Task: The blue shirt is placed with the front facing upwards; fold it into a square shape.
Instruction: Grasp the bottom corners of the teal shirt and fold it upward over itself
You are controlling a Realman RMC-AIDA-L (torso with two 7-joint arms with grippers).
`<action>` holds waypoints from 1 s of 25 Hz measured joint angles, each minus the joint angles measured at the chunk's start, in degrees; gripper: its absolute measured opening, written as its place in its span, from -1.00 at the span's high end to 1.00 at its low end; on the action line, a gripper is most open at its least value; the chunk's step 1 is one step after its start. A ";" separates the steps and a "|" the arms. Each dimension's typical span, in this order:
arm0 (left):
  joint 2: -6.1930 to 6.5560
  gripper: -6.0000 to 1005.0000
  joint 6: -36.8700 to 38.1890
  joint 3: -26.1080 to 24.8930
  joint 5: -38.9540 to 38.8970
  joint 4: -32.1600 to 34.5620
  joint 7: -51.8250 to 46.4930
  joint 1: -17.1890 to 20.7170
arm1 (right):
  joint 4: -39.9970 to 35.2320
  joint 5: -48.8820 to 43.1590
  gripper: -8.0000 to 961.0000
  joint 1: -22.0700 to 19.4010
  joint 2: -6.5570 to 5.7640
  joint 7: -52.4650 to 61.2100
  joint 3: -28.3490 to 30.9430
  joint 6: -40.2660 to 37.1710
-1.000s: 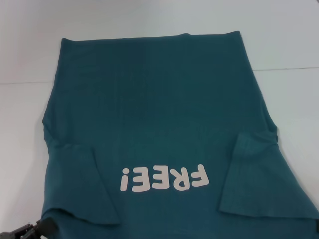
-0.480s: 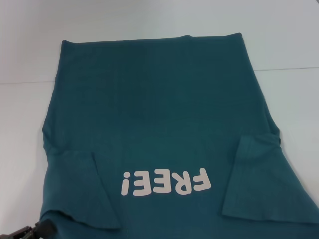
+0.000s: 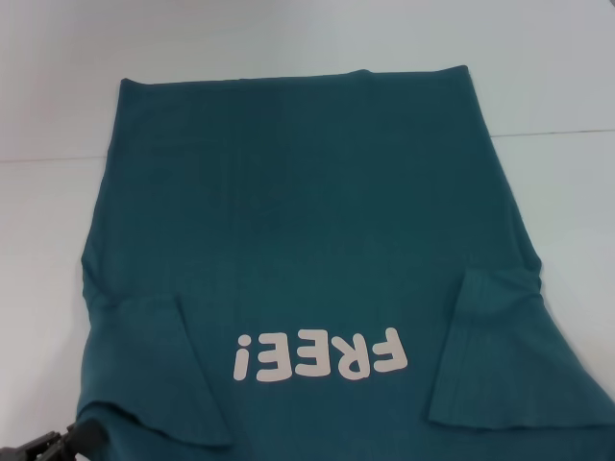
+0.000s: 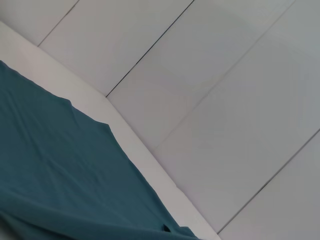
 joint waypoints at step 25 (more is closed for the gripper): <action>0.43 0.92 -9.53 -5.56 -0.22 -2.68 -2.88 -13.07 | 6.50 3.72 0.78 10.00 -1.80 2.79 7.87 9.17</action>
